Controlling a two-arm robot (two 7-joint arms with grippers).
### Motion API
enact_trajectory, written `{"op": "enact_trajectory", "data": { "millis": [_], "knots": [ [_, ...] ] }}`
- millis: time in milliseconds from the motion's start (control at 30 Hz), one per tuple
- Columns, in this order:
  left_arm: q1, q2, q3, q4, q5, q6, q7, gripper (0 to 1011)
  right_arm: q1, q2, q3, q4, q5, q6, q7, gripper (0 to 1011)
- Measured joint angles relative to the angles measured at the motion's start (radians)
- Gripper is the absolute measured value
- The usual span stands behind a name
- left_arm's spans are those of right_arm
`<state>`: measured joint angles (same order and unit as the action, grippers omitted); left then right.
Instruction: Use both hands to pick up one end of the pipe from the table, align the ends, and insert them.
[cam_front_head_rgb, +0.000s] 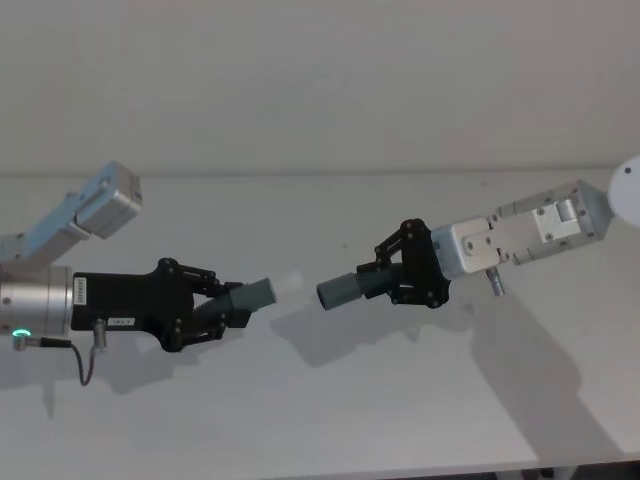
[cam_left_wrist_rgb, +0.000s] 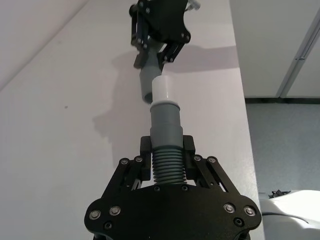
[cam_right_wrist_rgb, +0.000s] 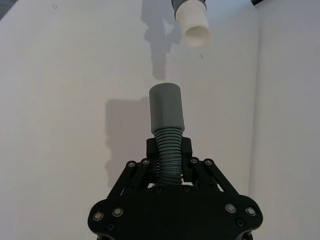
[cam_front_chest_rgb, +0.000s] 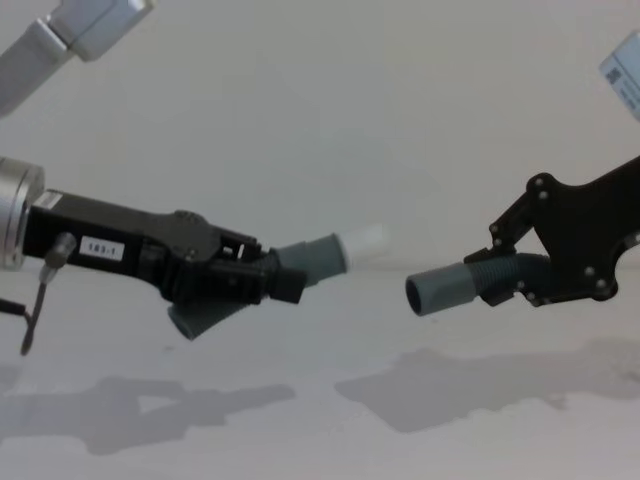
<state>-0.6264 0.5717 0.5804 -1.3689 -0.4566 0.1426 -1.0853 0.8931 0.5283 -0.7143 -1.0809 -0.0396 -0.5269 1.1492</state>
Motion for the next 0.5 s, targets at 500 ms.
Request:
{"op": "enact_trajectory", "data": {
  "millis": [500],
  "knots": [
    [-0.001, 0.003, 0.018, 0.051, 0.004, -0.017, 0.015, 329, 0.0, 0.0, 0.0, 0.0, 0.0, 0.0, 0.0, 234]
  ]
}}
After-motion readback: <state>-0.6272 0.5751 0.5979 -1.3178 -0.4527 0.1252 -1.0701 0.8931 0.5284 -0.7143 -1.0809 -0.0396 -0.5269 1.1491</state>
